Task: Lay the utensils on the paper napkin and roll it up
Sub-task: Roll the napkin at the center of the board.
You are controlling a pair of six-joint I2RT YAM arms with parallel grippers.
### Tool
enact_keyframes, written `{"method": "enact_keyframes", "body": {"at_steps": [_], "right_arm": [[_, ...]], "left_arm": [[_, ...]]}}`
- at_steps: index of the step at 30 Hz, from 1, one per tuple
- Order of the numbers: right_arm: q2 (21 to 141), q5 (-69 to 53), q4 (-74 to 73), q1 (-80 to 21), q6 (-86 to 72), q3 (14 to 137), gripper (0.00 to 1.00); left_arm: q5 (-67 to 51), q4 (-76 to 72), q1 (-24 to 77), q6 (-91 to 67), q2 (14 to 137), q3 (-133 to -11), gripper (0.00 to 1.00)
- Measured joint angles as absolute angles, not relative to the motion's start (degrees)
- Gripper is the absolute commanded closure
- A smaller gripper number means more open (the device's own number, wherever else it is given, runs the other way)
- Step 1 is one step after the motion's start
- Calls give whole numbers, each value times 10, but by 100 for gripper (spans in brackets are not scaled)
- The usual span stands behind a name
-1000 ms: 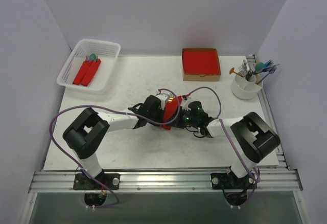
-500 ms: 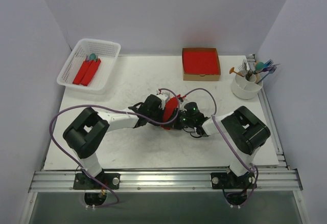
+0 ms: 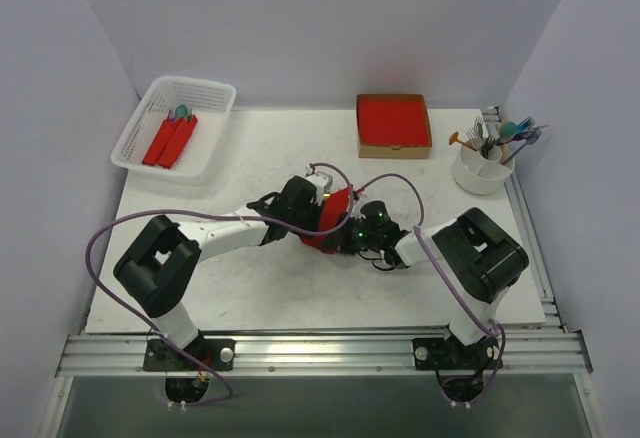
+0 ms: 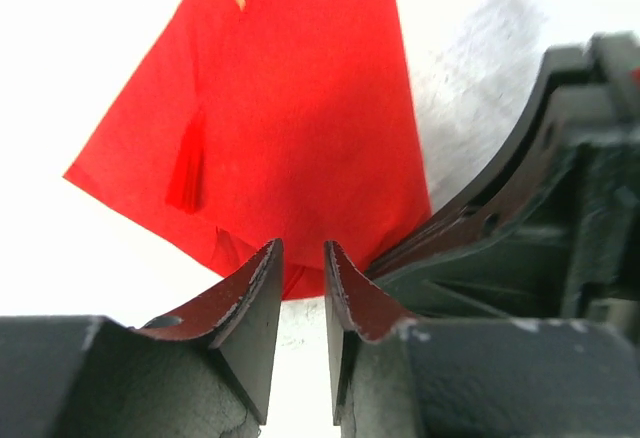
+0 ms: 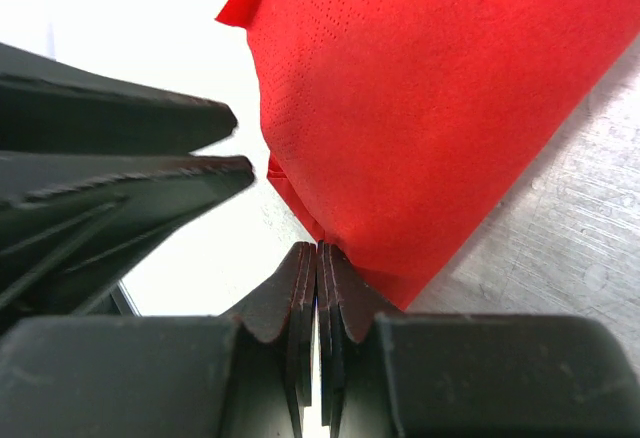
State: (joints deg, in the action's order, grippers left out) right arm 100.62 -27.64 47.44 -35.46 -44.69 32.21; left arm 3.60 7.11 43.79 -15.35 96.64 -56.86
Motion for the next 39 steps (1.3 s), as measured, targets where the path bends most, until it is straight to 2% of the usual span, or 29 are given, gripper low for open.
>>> {"method": "enact_keyframes", "body": {"at_steps": [17, 25, 35, 39], "right_arm": [[1006, -276, 469, -355, -447, 325, 100], [996, -270, 452, -352, -447, 327, 98], [885, -240, 398, -284, -435, 320, 94], [880, -236, 371, -259, -418, 341, 94]], "left_arm": [[58, 69, 438, -148, 1076, -645, 68], [59, 62, 432, -153, 1077, -645, 69], [55, 56, 429, -155, 1079, -645, 71], [55, 51, 429, -154, 1082, -645, 71]]}}
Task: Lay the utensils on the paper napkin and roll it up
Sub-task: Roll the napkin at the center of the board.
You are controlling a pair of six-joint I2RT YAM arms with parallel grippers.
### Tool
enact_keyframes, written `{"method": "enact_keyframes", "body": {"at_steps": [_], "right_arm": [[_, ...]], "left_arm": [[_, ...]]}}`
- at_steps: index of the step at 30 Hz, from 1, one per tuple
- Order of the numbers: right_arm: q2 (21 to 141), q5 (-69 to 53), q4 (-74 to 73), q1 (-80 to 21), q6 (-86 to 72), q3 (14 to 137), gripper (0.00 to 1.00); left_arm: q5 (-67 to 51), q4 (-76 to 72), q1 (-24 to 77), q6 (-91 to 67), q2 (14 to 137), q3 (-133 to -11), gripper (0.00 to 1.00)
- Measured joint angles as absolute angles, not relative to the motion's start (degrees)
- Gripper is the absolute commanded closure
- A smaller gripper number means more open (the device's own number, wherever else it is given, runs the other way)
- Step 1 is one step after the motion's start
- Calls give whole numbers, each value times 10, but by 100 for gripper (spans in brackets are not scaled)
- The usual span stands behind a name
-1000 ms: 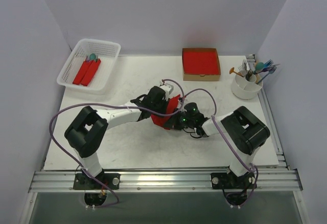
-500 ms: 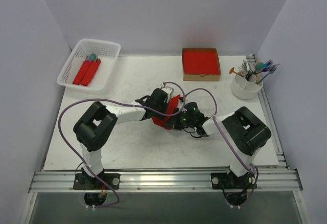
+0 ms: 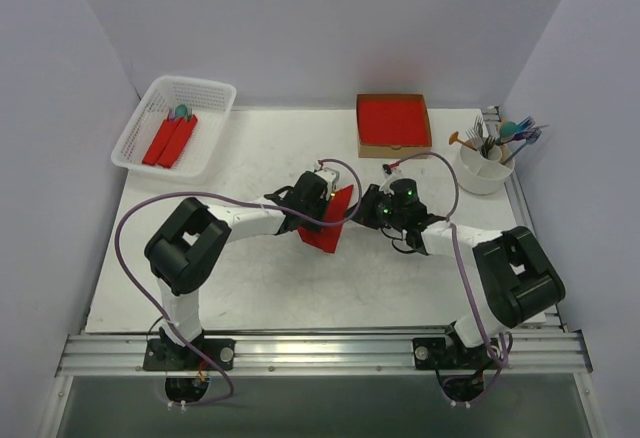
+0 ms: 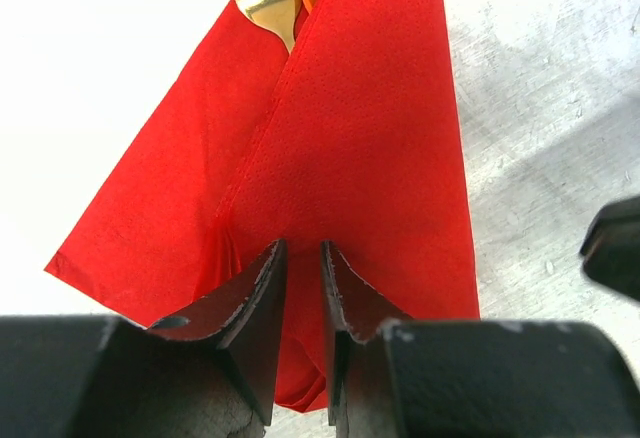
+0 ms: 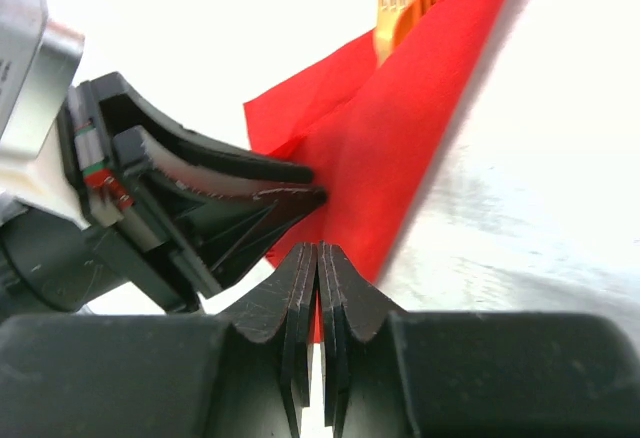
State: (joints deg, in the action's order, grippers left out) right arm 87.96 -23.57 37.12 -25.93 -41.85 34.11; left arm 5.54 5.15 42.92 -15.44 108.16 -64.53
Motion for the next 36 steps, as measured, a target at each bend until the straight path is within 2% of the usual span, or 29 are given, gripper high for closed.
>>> {"method": "enact_keyframes", "body": {"at_steps": [18, 36], "right_arm": [[1005, -243, 346, -244, -387, 398, 96], [1006, -245, 352, -248, -387, 402, 96]], "left_arm": [[61, 41, 431, -142, 1086, -645, 72], [87, 54, 442, -128, 1088, -653, 71]]}}
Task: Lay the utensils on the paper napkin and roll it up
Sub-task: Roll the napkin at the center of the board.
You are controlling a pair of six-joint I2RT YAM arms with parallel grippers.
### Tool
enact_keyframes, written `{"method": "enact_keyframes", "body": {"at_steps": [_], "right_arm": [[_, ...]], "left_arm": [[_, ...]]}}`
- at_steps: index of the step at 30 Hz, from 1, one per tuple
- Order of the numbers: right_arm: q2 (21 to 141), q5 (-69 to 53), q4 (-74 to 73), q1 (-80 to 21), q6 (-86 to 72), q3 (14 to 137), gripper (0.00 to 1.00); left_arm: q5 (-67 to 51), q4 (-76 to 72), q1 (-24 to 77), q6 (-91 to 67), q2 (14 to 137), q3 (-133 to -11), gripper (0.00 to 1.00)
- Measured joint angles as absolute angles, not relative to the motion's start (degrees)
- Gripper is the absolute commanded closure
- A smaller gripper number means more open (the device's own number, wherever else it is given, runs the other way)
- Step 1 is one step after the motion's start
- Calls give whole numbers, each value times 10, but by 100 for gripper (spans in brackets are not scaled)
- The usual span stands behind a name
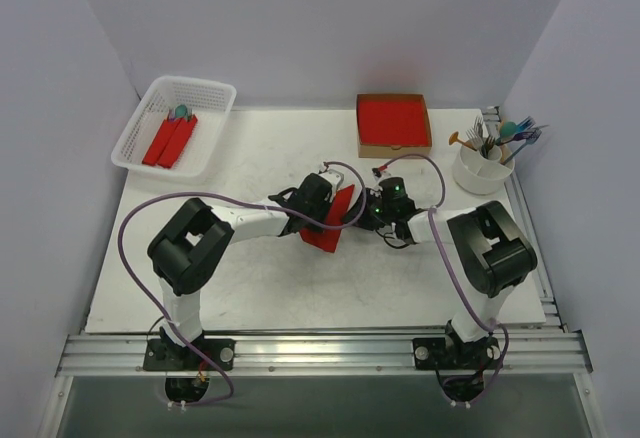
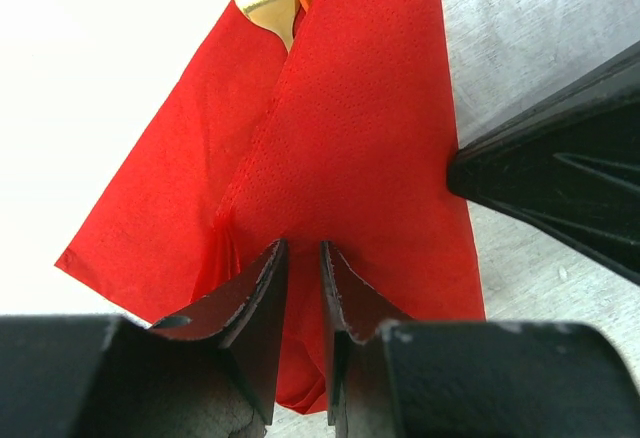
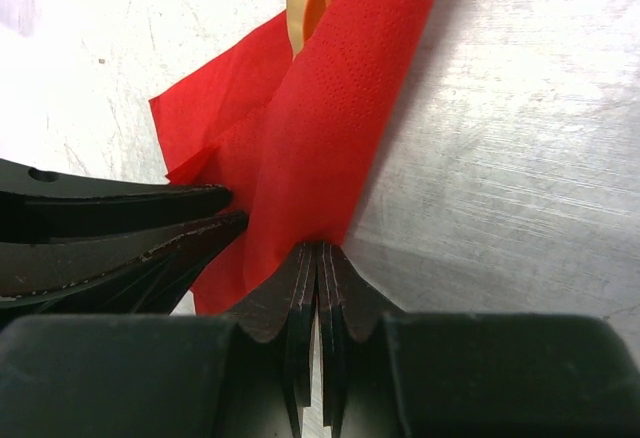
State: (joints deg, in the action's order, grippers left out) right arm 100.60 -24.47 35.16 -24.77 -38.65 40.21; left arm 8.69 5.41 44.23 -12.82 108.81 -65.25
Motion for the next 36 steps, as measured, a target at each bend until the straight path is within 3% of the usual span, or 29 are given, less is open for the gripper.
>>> {"method": "enact_keyframes", "body": {"at_steps": [29, 36], "right_arm": [[1010, -159, 269, -284, -355, 452, 98], [957, -143, 245, -306, -359, 432, 98]], "left_arm": [[95, 56, 459, -124, 1076, -636, 72], [95, 43, 482, -130, 1044, -591, 72]]}}
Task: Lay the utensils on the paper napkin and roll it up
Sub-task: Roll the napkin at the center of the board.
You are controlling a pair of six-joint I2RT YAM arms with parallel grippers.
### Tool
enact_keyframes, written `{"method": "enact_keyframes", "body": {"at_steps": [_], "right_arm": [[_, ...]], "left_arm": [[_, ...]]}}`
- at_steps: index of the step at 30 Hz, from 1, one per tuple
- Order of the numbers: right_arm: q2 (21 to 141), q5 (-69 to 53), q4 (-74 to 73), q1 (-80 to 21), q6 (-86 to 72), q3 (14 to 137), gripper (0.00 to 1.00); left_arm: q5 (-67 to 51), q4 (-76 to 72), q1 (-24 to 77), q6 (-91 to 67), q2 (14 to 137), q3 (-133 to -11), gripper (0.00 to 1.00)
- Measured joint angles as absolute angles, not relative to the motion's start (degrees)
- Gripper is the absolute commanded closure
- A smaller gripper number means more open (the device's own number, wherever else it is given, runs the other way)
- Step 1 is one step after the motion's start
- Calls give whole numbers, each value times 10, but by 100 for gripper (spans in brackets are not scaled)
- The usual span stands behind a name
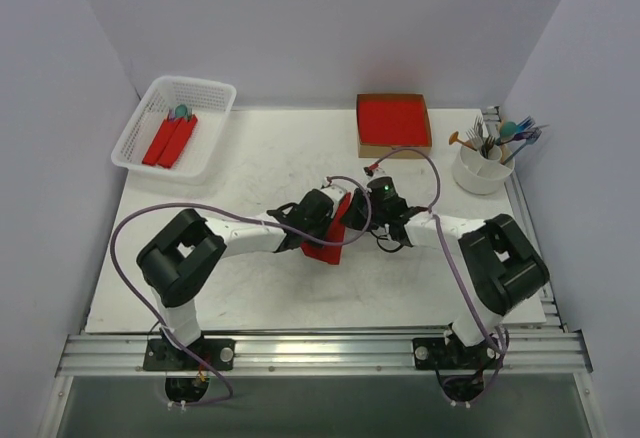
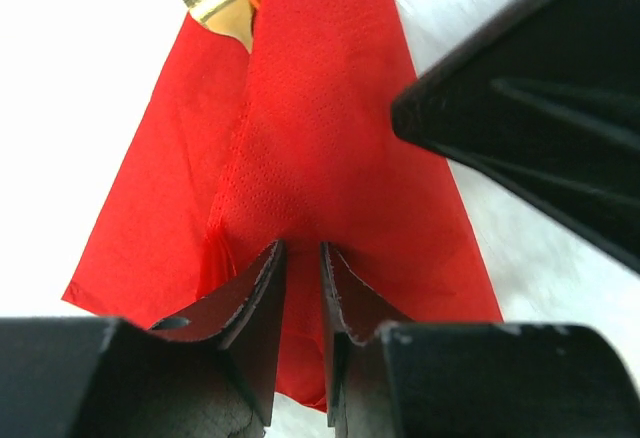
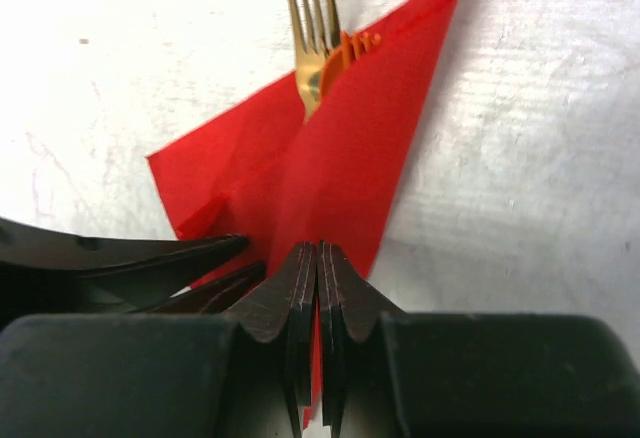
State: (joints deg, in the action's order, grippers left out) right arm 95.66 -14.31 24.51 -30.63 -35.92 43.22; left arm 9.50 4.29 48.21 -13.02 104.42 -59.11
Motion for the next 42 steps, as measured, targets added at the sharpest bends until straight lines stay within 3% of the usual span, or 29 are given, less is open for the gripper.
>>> {"method": "enact_keyframes", "body": {"at_steps": [12, 42], "right_arm": [[823, -107, 206, -355, -375, 378, 97], [919, -22, 157, -392, -372, 433, 99]], "left_arm": [[105, 21, 518, -167, 982, -509, 72], [118, 20, 529, -177, 968, -494, 72]]}}
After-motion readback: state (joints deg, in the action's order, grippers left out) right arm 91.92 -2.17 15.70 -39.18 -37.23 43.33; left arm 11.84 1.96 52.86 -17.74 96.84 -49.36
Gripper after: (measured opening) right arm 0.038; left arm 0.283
